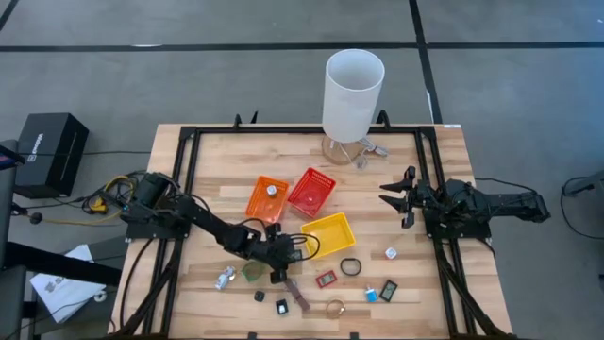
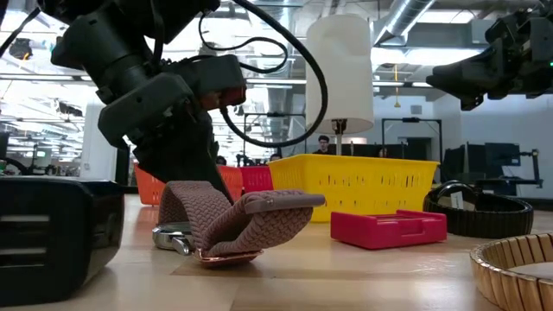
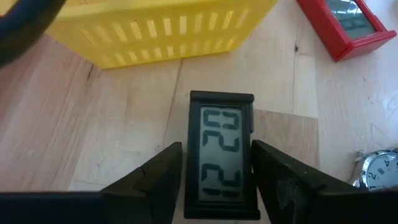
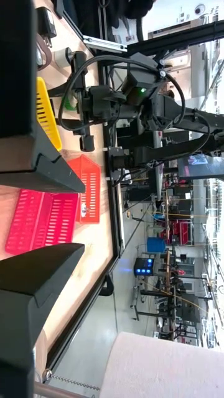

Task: Pick & Place Office items
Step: Put the top black digital clock into the red bin

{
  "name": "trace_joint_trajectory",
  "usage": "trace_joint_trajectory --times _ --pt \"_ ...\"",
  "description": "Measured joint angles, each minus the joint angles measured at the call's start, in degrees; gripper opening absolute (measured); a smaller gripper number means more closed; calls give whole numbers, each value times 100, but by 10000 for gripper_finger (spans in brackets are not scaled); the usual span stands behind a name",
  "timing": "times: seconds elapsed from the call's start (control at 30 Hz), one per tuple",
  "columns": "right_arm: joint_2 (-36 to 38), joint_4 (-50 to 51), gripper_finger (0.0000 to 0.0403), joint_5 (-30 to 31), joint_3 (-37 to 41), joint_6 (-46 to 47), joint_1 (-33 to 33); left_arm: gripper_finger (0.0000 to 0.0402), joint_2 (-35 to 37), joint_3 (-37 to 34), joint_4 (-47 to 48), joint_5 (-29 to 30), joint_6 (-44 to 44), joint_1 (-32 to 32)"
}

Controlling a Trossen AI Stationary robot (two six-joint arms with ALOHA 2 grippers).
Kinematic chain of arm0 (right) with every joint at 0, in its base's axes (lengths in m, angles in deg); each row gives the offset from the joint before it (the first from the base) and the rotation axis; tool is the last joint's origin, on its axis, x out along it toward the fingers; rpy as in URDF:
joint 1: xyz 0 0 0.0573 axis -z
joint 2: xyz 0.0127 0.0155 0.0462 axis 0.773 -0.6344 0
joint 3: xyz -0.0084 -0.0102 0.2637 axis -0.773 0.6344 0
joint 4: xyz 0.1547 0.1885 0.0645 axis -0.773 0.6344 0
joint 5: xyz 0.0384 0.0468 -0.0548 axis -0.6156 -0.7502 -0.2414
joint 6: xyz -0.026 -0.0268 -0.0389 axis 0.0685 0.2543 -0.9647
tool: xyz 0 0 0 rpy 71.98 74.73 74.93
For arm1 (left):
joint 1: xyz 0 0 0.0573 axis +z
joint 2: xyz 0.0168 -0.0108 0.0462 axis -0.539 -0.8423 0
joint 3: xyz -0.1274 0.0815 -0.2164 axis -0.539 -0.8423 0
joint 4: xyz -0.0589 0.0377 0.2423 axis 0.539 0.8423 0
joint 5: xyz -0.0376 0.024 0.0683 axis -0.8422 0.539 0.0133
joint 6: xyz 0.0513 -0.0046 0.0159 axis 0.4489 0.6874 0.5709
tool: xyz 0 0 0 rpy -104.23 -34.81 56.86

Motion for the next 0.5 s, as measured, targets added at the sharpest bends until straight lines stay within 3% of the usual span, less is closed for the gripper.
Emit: trace_joint_trajectory --times 0.3,0.5 --pt "0 0 134 0 2 0 0 153 129 -7 28 -83 415 70" --pt "0 0 134 0 2 0 0 162 973 -5 88 -19 1000 141"
